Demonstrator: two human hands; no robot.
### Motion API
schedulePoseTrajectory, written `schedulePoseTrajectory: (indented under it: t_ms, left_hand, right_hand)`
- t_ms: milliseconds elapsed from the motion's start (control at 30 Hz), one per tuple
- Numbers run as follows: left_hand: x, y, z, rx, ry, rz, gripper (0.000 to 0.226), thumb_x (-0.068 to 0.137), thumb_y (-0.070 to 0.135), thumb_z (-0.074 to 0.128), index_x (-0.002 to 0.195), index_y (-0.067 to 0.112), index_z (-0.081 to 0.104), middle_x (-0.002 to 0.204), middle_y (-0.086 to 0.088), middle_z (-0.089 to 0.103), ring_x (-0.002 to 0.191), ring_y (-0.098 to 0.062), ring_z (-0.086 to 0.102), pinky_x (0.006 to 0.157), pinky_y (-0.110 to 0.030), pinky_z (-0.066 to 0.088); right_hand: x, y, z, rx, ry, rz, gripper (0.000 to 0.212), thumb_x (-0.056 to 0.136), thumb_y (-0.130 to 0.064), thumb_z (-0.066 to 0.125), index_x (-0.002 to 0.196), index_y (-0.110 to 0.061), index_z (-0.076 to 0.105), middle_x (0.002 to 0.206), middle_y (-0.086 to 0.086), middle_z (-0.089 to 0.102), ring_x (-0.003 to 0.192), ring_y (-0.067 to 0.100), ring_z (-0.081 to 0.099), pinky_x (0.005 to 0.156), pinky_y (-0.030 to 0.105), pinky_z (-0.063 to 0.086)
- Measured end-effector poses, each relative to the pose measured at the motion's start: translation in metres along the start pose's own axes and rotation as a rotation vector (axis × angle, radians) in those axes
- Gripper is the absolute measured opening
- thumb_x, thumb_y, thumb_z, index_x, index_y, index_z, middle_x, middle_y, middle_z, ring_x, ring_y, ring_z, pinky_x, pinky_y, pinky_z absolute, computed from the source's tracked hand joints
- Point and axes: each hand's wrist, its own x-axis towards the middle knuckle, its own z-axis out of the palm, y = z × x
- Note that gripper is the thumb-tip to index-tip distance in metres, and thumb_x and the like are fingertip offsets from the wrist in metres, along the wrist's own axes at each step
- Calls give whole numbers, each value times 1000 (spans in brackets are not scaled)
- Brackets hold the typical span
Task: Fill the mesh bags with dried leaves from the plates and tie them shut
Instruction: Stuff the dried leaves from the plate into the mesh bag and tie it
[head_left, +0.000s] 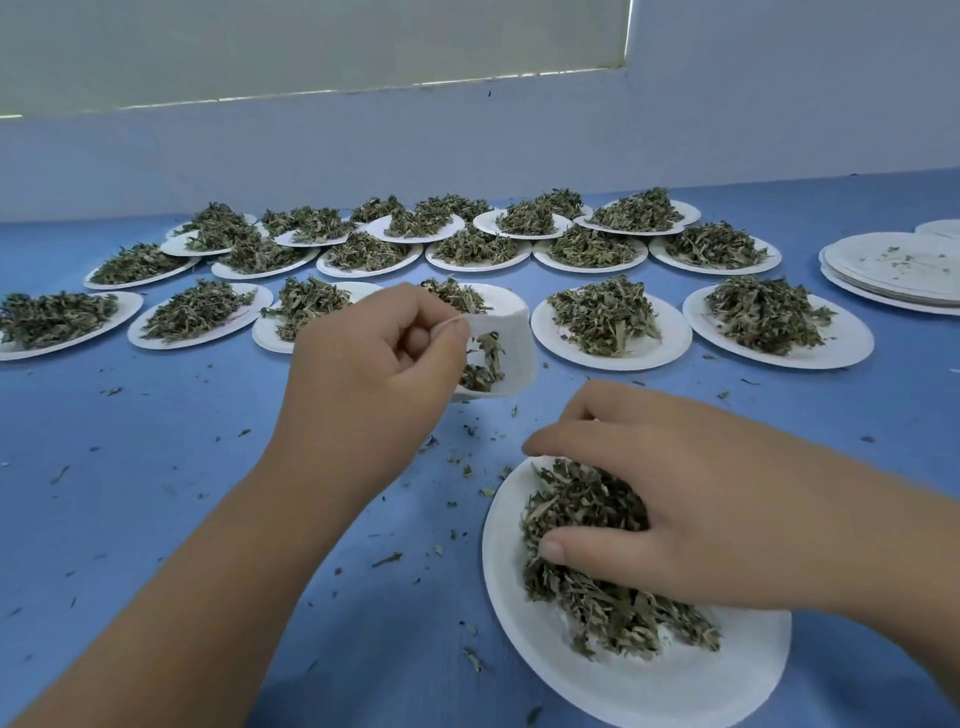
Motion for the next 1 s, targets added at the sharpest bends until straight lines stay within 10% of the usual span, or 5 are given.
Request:
schedulePoseTrajectory:
  t_ms: [633, 1000]
  left_hand:
    - [-2, -5, 9, 69, -112, 18, 16, 87, 18, 63, 71, 23, 66, 62, -4, 51, 48, -5, 39, 47, -9, 31]
    - [-2, -6, 11, 79, -141, 2, 16, 86, 21, 62, 71, 23, 65, 62, -5, 51, 47, -6, 37, 46, -13, 32]
  right_hand:
    - [8, -5, 6, -9, -84, -2, 28, 93, -44, 46, 119, -40, 57, 108, -18, 46, 100, 3, 48, 83, 25, 42]
    - [6, -10, 12, -39, -94, 31, 37, 90, -56, 42, 116, -33, 54, 103, -14, 42, 89, 8, 51, 78, 32, 48]
